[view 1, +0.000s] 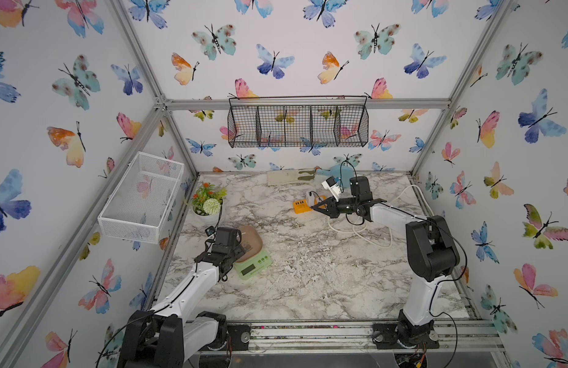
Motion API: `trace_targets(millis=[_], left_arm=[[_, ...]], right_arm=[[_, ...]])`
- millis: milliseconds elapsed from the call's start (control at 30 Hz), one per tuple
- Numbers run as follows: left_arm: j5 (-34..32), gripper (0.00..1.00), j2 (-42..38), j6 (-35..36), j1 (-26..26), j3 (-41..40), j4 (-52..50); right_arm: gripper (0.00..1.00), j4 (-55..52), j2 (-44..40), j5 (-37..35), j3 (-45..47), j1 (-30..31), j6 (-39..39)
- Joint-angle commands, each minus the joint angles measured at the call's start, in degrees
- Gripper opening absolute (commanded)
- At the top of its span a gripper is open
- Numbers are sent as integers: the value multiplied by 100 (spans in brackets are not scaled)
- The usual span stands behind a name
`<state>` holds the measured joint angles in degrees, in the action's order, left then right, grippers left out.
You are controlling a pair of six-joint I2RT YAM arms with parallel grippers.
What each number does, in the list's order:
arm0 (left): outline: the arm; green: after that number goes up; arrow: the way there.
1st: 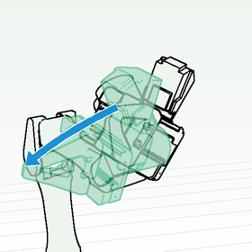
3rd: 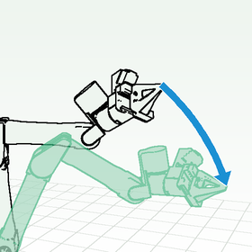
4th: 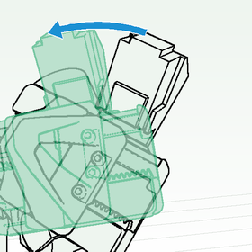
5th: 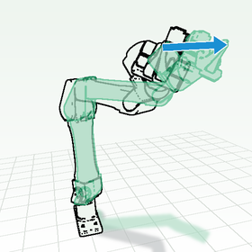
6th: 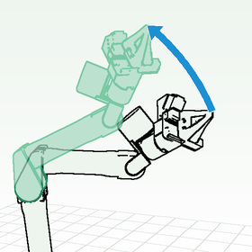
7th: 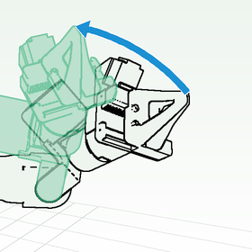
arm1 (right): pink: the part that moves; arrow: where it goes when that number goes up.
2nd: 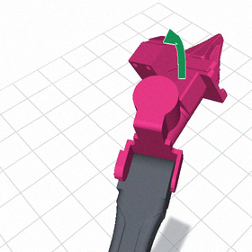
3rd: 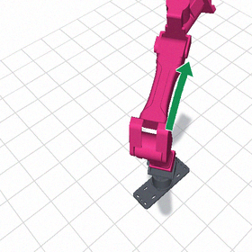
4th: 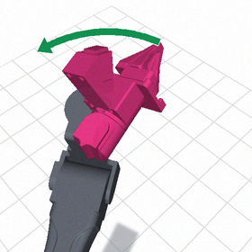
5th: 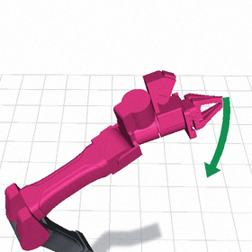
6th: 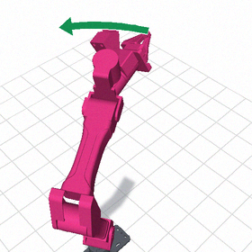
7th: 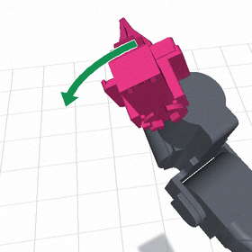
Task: Charge the electronic scale
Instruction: Pick up the electronic scale at the center of the board, then insert the charging cable into the electronic scale.
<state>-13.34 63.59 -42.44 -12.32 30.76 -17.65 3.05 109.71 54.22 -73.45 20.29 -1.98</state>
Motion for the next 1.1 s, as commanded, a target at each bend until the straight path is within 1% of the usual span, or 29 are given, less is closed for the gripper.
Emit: trace_targets(millis=[0, 100, 133, 200, 267, 433, 500, 567, 667, 833, 967, 1067], left_arm=[[381, 44, 10, -1, 45, -31, 268], [536, 22, 90, 37, 45, -1, 356], [579, 17, 100, 51, 45, 16, 379], [675, 10, 123, 99, 45, 72, 465], [839, 6, 130, 200, 45, 136, 627], [1588, 4, 142, 724, 45, 389, 1311], [1880, 2, 198, 1032, 45, 536, 1603], [2051, 0, 342, 1258, 45, 761, 1755], [2435, 0, 505, 1546, 45, 1036, 2052], [3264, 0, 651, 1777, 45, 1186, 2852], [3868, 0, 782, 1825, 45, 1161, 3624], [4050, 0, 953, 1774, 45, 1198, 4003]], right_arm=[[2, 47, -228, 100, 93, -8, -48], [2, 45, -244, 107, 119, 3, -48], [2, 46, -252, 133, 127, 1, -48], [2, 35, -273, 175, 147, 14, -55], [2, 27, -300, 253, 194, 26, -57], [2, 8, -447, 315, 342, 32, -89], [2, 97, -512, 394, 428, 36, -234], [2, 458, -587, 570, 611, 53, -572], [2, 1071, -712, 628, 935, 123, -1007], [2, 1183, -810, 603, 1071, 227, -1126], [2, 1685, -960, 685, 1355, 317, -1308], [2, 1949, -997, 762, 1505, 351, -1384]])
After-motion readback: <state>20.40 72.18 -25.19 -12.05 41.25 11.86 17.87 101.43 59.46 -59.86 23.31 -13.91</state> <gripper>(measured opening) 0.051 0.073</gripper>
